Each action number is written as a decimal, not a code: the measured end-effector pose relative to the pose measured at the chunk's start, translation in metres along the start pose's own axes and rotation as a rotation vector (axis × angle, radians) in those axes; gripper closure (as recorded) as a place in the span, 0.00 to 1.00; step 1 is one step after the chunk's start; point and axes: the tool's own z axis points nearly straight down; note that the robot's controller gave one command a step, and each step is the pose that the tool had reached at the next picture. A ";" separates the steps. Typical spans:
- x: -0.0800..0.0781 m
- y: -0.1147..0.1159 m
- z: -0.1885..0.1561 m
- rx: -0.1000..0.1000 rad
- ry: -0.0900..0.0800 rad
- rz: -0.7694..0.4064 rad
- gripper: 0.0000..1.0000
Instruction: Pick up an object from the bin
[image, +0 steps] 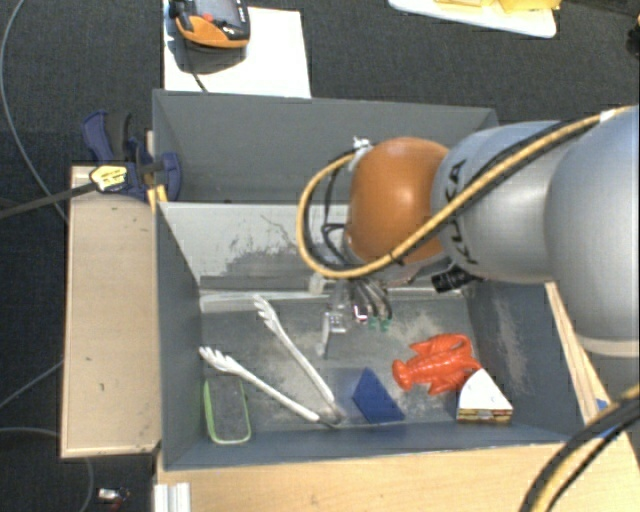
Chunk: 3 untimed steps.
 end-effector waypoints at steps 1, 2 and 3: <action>-0.010 0.047 0.035 0.002 -0.003 0.057 0.00; 0.005 0.006 0.057 0.003 -0.001 0.226 1.00; 0.005 0.006 0.057 0.002 -0.001 0.226 1.00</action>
Offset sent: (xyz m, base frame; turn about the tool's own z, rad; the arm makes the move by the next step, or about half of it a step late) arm -0.0053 0.0071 -0.0574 0.2251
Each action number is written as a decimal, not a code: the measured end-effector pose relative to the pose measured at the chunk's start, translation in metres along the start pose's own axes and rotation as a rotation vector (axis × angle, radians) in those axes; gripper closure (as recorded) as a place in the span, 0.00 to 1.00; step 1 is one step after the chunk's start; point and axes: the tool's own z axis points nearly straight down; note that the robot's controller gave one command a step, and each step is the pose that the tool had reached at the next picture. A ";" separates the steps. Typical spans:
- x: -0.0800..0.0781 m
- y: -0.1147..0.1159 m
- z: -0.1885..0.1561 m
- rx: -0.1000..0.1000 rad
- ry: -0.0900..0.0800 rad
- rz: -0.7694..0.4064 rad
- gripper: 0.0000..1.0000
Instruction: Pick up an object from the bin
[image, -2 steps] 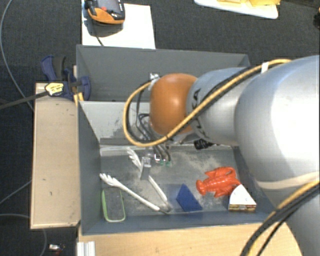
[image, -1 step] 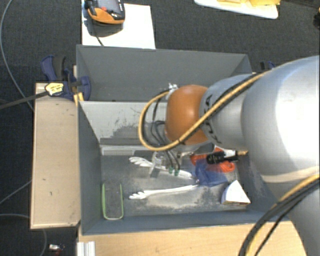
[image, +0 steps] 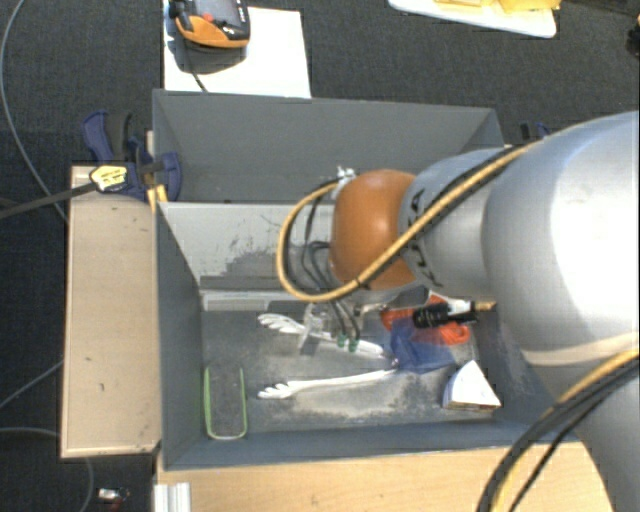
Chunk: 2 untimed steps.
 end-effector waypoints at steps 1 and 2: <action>-0.001 0.000 -0.063 0.002 0.004 -0.024 1.00; -0.002 0.011 -0.186 0.003 0.008 -0.046 1.00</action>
Offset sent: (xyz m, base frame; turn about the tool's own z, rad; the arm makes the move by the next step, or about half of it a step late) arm 0.0033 0.0096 0.1850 -0.0417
